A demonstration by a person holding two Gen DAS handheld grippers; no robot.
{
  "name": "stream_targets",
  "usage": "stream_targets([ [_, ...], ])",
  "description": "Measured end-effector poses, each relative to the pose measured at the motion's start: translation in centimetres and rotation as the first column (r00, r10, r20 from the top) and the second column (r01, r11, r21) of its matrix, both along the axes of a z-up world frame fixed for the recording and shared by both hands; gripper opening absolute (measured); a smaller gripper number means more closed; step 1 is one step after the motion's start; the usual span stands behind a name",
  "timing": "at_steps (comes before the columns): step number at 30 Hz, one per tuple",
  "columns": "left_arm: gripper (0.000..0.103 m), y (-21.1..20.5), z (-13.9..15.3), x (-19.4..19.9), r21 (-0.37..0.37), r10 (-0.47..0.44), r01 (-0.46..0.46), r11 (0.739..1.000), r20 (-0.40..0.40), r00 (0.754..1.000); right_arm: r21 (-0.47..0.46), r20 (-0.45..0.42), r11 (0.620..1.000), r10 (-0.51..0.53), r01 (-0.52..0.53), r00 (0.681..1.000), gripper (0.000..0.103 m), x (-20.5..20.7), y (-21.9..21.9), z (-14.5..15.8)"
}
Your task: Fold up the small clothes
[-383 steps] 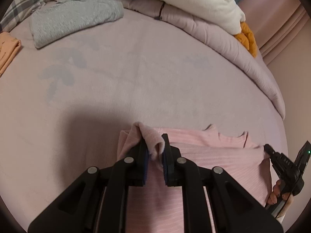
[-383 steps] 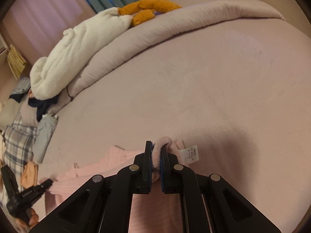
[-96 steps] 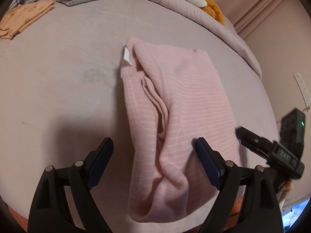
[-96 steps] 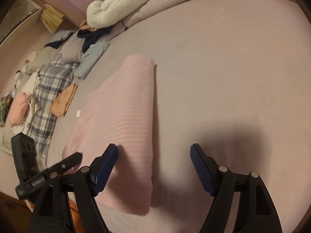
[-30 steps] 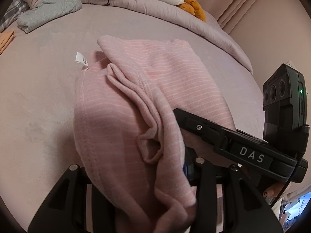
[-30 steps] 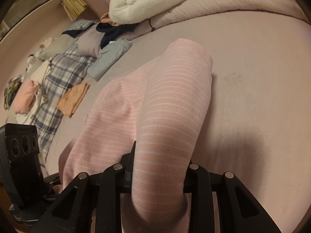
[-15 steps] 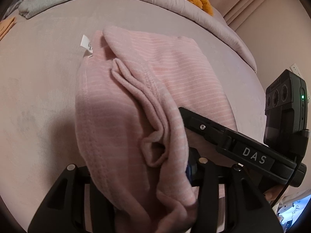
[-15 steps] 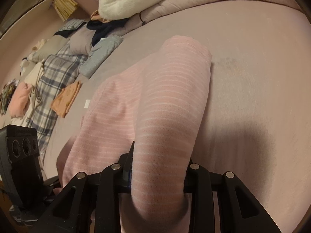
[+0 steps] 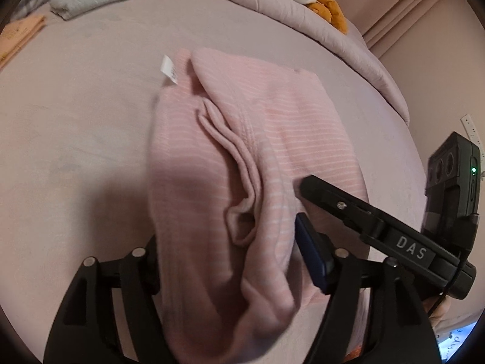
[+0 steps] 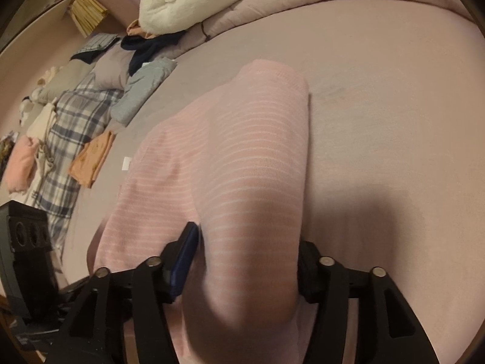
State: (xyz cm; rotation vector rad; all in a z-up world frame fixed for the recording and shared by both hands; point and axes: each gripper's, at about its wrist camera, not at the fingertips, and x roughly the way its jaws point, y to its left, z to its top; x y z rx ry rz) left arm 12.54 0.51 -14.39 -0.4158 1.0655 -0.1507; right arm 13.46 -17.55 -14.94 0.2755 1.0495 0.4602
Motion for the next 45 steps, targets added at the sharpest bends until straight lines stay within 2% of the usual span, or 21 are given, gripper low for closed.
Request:
stream_targets([
  [8,0.089,1.3,3.7,-2.1,0.051,0.031,-0.036,0.998,0.097,0.995,-0.053,0.079,0.998,-0.022,0.026,0.997,0.076,-1.3,-0.6,2.2],
  [15,0.091,1.4,7.5,-4.1,0.078,0.026,-0.041,0.996,0.183,0.983,-0.052,0.170,0.997,-0.043,0.053,0.984,0.084,-2.9,-1.1,5.1],
  [16,0.094,1.5,8.0,-4.5,0.084,0.022,-0.040,0.996,0.195,0.980,-0.067,0.186,0.996,-0.046,0.059,0.981,0.084,-3.2,-1.1,5.7],
  [17,0.101,1.3,8.6,-4.8,0.090,0.018,-0.038,0.995,0.209,0.978,-0.086,0.198,0.994,-0.047,0.065,0.979,0.084,-3.5,-1.0,6.1],
  [20,0.102,1.0,10.2,-6.1,0.095,-0.002,-0.023,0.995,0.257,0.966,-0.121,0.254,0.989,-0.050,0.083,0.966,0.085,-4.4,-0.9,7.6],
  [25,0.102,0.5,12.4,-7.9,0.131,-0.023,-0.019,0.991,0.317,0.948,-0.108,0.314,0.990,-0.052,0.090,0.948,0.092,-6.1,-1.3,9.7],
  [29,0.102,0.5,13.0,-8.9,0.112,-0.016,-0.023,0.993,0.334,0.942,-0.092,0.367,0.990,-0.061,0.102,0.928,0.096,-7.8,-1.8,11.2],
  [30,0.102,0.6,13.0,-9.2,0.110,-0.012,-0.027,0.994,0.337,0.941,-0.090,0.380,0.990,-0.067,0.109,0.922,0.100,-8.2,-2.1,11.4],
  [33,0.102,0.6,13.0,-9.7,0.126,-0.009,-0.036,0.991,0.338,0.941,-0.087,0.406,0.989,-0.071,0.116,0.911,0.102,-9.2,-2.3,11.8],
  [37,0.102,0.2,12.7,-10.4,0.177,0.002,-0.064,0.982,0.329,0.944,-0.101,0.414,0.987,-0.073,0.125,0.907,0.102,-9.9,-2.3,11.8],
  [42,0.102,0.0,12.1,-10.9,0.199,0.000,-0.065,0.978,0.314,0.949,-0.119,0.427,0.984,-0.072,0.135,0.901,0.102,-10.7,-2.1,11.6],
  [45,0.102,-0.1,11.6,-11.1,0.219,-0.003,-0.065,0.974,0.295,0.955,-0.152,0.413,0.980,-0.055,0.128,0.909,0.102,-10.8,-1.7,11.1],
])
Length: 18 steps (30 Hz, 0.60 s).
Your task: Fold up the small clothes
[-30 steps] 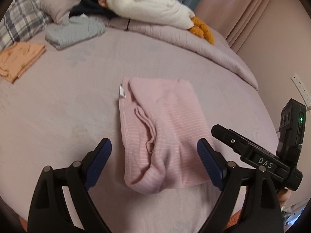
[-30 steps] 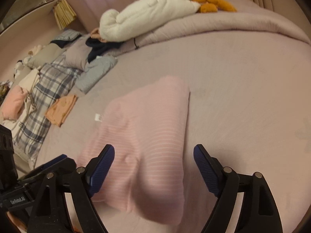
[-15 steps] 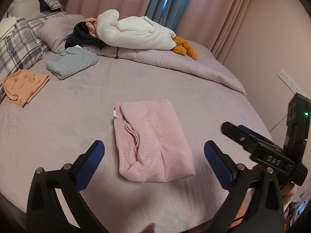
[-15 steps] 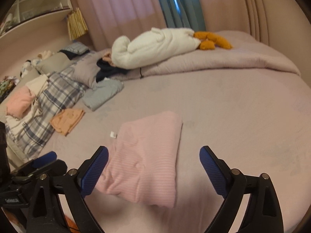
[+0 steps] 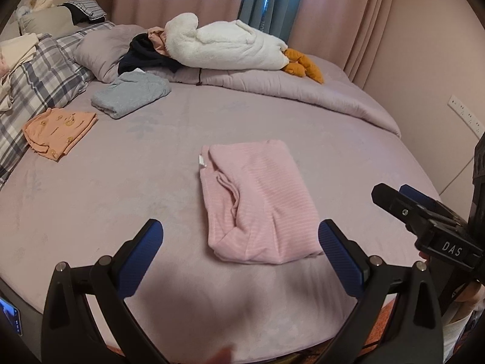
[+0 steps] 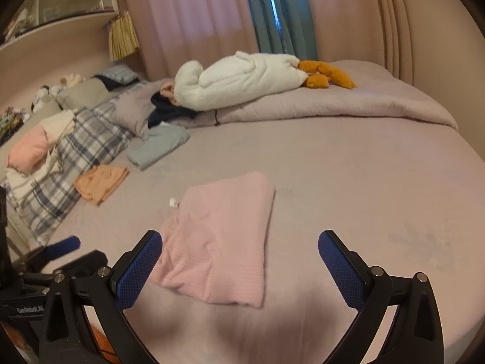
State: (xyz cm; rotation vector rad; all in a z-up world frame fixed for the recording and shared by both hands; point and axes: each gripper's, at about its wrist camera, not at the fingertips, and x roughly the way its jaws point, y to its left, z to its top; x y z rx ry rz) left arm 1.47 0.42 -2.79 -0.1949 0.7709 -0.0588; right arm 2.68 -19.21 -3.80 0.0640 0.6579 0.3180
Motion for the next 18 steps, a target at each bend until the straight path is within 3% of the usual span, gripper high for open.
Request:
stream_targets([
  [18,0.102,-0.21,-1.06,-0.29,0.021,-0.006,0.007,1.000,-0.043,0.999,-0.028,-0.028,0.999,-0.027,0.027,0.999,0.102,-0.59,0.21,-0.63],
])
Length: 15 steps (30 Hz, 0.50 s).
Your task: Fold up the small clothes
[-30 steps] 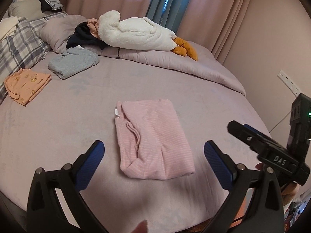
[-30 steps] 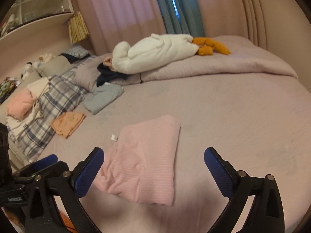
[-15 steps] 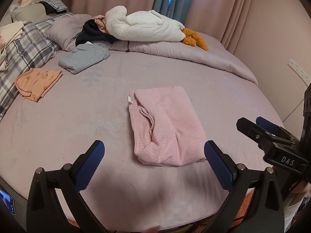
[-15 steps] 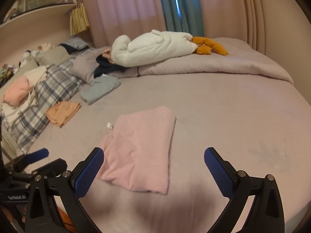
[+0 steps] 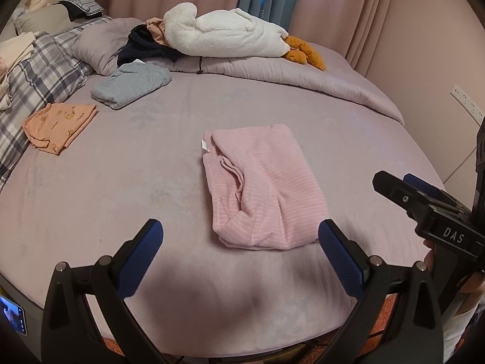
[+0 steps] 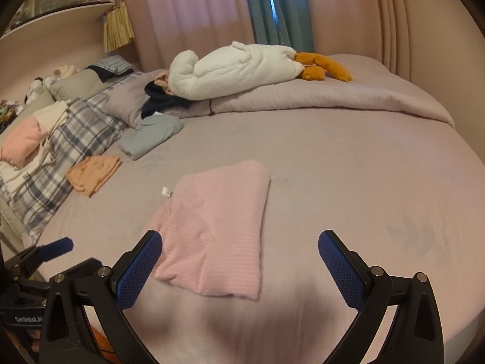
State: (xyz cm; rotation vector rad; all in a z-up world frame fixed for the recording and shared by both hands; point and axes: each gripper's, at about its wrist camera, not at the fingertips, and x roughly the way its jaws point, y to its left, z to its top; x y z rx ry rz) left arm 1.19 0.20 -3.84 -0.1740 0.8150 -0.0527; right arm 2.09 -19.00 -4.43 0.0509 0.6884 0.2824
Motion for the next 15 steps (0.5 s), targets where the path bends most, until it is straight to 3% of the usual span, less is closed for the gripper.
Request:
stream_targets([
  [15,0.102,0.04,0.46,-0.39,-0.014,-0.004,0.004,1.000,0.008,1.000,-0.012,-0.013,1.000,-0.006,0.006,1.000,0.102,-0.02,0.06,-0.21],
])
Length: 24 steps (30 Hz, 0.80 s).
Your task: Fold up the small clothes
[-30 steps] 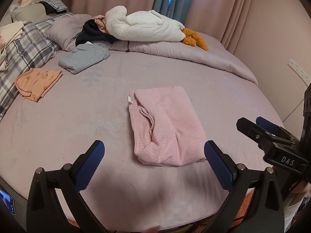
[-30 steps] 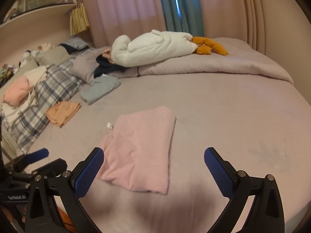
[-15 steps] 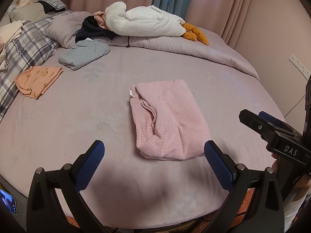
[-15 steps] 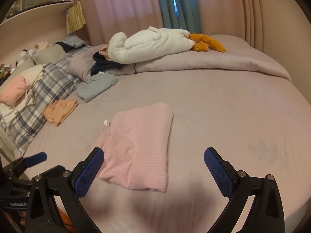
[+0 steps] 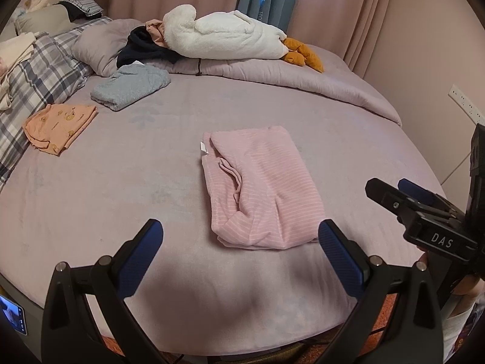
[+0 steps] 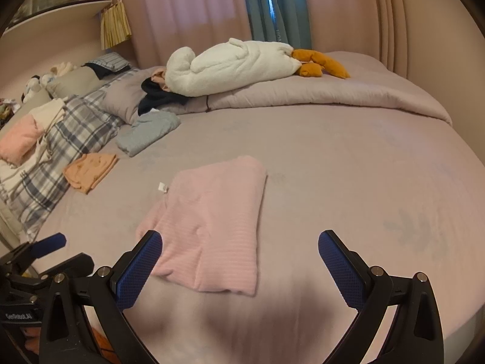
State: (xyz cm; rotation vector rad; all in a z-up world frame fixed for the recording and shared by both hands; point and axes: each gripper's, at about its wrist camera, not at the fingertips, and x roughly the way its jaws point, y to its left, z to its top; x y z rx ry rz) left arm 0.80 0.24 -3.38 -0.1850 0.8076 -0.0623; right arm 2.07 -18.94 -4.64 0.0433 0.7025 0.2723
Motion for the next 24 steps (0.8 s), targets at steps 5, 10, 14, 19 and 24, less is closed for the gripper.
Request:
stream_targets([
  [5,0.102,0.04,-0.13,0.04,0.001,0.007,-0.007,1.000,-0.009,1.000,0.001,-0.004,1.000,0.001,-0.001,1.000,0.102,-0.06,0.06,-0.09],
  [10,0.102,-0.11,-0.22,0.01,0.002,0.004,-0.004,1.000,-0.014,1.000,-0.002,-0.011,1.000,0.001,-0.001,1.000,0.102,-0.11,0.23,-0.23],
  [14,0.102,-0.18,-0.23,-0.06,0.001,0.004,-0.004,1.000,-0.015,1.000,-0.001,-0.017,1.000,0.002,-0.002,1.000,0.102,0.01,0.22,-0.29],
  [19,0.102,-0.10,-0.41,-0.01,-0.002,0.000,0.000,1.000,-0.021,1.000,-0.001,-0.017,1.000,0.002,-0.002,1.000,0.102,0.00,0.22,-0.29],
  [24,0.102,0.03,-0.49,-0.14,-0.023,0.004,-0.005,1.000,-0.025,1.000,-0.003,-0.019,1.000,0.002,-0.002,1.000,0.102,-0.01,0.31,-0.34],
])
